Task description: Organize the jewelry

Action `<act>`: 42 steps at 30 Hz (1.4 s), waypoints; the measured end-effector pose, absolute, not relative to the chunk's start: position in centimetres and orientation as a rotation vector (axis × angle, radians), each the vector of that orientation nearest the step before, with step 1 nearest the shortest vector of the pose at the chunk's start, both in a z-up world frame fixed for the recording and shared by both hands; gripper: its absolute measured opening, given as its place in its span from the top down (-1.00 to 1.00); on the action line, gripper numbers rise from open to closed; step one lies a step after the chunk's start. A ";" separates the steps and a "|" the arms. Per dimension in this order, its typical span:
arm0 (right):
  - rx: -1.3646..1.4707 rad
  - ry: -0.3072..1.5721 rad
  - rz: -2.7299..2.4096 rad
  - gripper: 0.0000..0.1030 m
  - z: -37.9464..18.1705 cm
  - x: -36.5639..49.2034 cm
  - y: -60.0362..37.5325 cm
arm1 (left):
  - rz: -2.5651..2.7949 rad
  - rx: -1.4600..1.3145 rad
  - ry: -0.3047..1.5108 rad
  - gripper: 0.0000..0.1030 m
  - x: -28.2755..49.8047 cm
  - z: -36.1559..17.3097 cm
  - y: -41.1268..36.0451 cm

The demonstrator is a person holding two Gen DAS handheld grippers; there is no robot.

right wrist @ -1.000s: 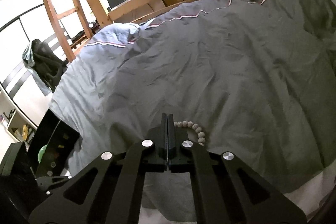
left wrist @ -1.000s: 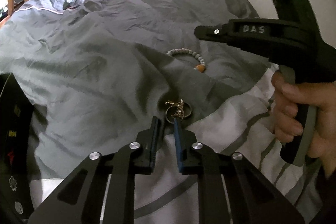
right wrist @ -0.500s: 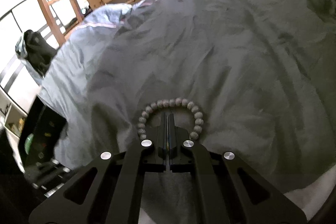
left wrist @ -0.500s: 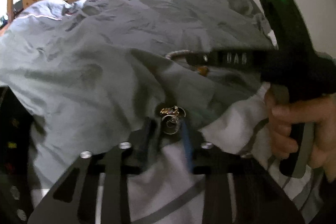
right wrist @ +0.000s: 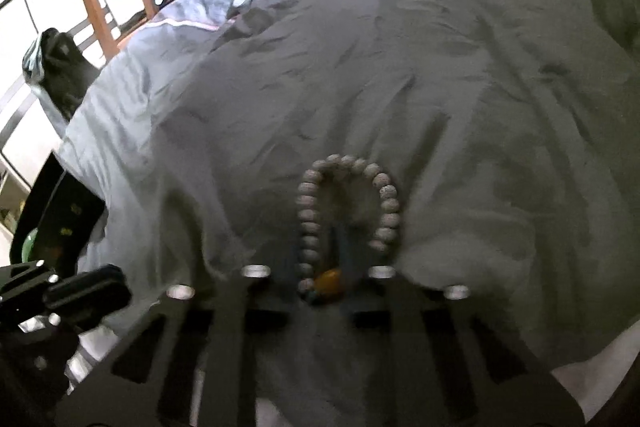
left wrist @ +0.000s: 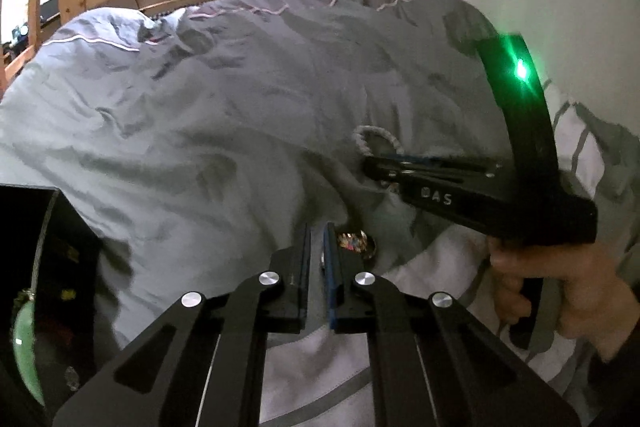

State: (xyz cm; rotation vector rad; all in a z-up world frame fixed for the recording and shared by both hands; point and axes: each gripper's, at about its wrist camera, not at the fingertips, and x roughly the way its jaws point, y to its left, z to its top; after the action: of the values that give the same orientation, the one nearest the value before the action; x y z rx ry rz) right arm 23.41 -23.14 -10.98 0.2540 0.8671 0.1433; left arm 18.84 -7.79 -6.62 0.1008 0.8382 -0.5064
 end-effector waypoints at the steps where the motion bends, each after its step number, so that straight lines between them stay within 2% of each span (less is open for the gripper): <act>1: 0.257 0.859 0.141 0.83 -10.8 23.4 -23.2 | -0.503 0.097 0.834 0.87 18.9 -6.4 -7.7; 9: 0.280 0.663 0.217 0.83 -6.0 21.4 -23.4 | -0.496 0.075 0.787 0.87 18.1 -3.4 -6.8; 25: 0.306 0.548 0.333 0.83 -0.7 19.4 -21.7 | -0.500 0.062 0.778 0.87 17.8 -0.8 -4.8; 26: 0.308 0.547 0.337 0.83 -0.6 19.3 -21.6 | -0.522 0.063 0.793 0.86 17.8 -1.3 -5.2; 28: 0.312 0.554 0.332 0.83 -0.7 19.4 -21.6 | -0.537 0.080 0.819 0.70 18.0 -2.7 -6.1; 29: 0.322 0.562 0.332 0.83 -0.9 19.5 -21.7 | -0.545 0.085 0.829 0.48 18.0 -3.3 -6.5; 30: 0.331 0.569 0.333 0.83 -1.0 19.6 -21.8 | -0.550 0.092 0.837 0.36 18.1 -3.9 -7.0; 38: 0.335 0.573 0.335 0.82 -1.3 19.6 -21.9 | -0.500 0.209 0.923 0.33 19.3 -9.5 -9.2; 40: 0.333 0.574 0.336 0.82 -1.3 19.6 -21.9 | -0.480 0.201 0.935 0.66 19.6 -9.6 -8.7; 41: 0.334 0.574 0.335 0.82 -1.3 19.6 -21.9 | -0.481 0.183 0.943 0.90 19.8 -9.5 -8.4; 42: 0.335 0.573 0.336 0.82 -1.3 19.6 -21.9 | -0.488 0.158 0.946 0.91 20.0 -9.2 -8.0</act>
State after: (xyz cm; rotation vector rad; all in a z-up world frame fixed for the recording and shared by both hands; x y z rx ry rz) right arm 19.64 -21.88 -1.27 0.3354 0.5730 0.3355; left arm 19.99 -8.04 -9.22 0.1585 0.9456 -0.4879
